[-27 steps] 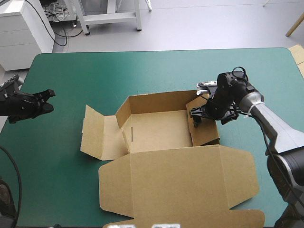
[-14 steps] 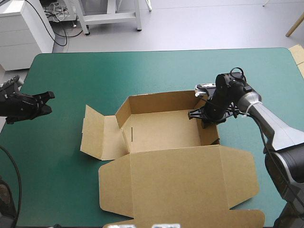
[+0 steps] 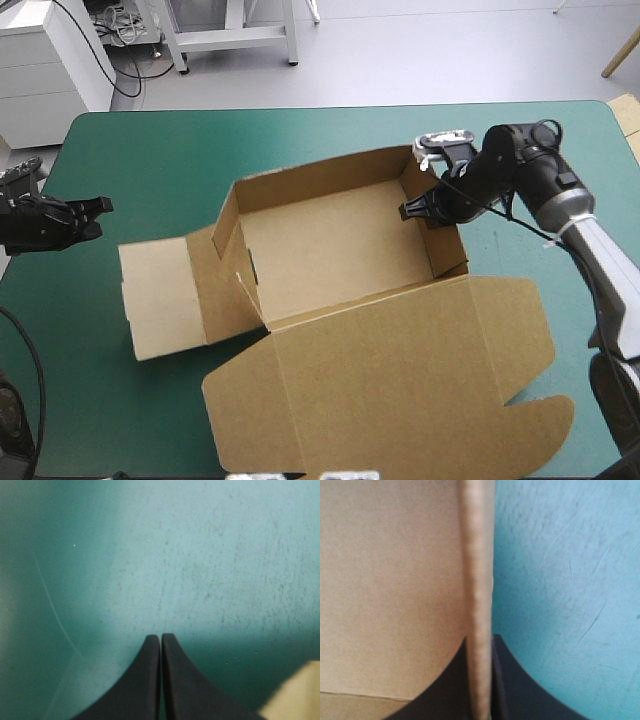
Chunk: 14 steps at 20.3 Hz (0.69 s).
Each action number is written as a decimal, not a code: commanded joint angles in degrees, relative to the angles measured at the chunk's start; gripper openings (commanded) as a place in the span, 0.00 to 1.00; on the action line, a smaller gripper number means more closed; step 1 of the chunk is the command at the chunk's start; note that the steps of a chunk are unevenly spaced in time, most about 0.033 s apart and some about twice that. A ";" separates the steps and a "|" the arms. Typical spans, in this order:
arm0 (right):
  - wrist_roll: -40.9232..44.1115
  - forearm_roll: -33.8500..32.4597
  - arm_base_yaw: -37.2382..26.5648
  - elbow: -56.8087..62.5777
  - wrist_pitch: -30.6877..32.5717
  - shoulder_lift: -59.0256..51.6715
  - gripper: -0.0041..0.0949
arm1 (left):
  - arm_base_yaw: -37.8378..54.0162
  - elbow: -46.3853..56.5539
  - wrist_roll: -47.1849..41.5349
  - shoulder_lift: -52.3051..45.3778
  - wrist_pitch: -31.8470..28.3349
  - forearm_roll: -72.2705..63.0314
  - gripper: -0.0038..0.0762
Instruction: Fold the box
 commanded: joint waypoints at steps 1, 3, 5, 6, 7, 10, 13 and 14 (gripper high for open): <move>-1.08 4.42 -2.26 -4.07 -0.71 -8.74 0.02 | 0.05 -1.47 0.16 -2.23 -2.03 2.51 0.04; -1.19 4.21 -3.24 -4.07 -0.71 -11.64 0.02 | 0.05 -1.47 0.16 -2.23 -1.92 6.06 0.04; -1.43 4.44 -4.47 -4.07 -0.71 -13.80 0.02 | 0.05 -1.47 0.16 -2.11 -2.18 5.18 0.04; -2.14 4.46 -4.88 -4.07 -0.71 -14.55 0.02 | 0.05 -1.47 0.16 -2.11 -2.47 4.82 0.04; -2.72 4.46 -5.08 -4.07 -0.71 -15.02 0.02 | 0.05 -1.47 0.16 -2.11 -2.83 5.19 0.04; -2.71 5.22 -5.08 -4.07 -0.71 -15.84 0.02 | 0.05 -1.47 -0.22 -2.11 -4.08 5.92 0.04; -2.85 7.56 -5.08 -4.07 -0.71 -15.84 0.02 | 0.05 -1.47 1.20 -2.11 -4.08 5.70 0.04; -2.85 8.20 -5.08 -4.07 -0.71 -15.84 0.02 | 0.05 -1.47 2.64 -1.99 -4.08 5.36 0.04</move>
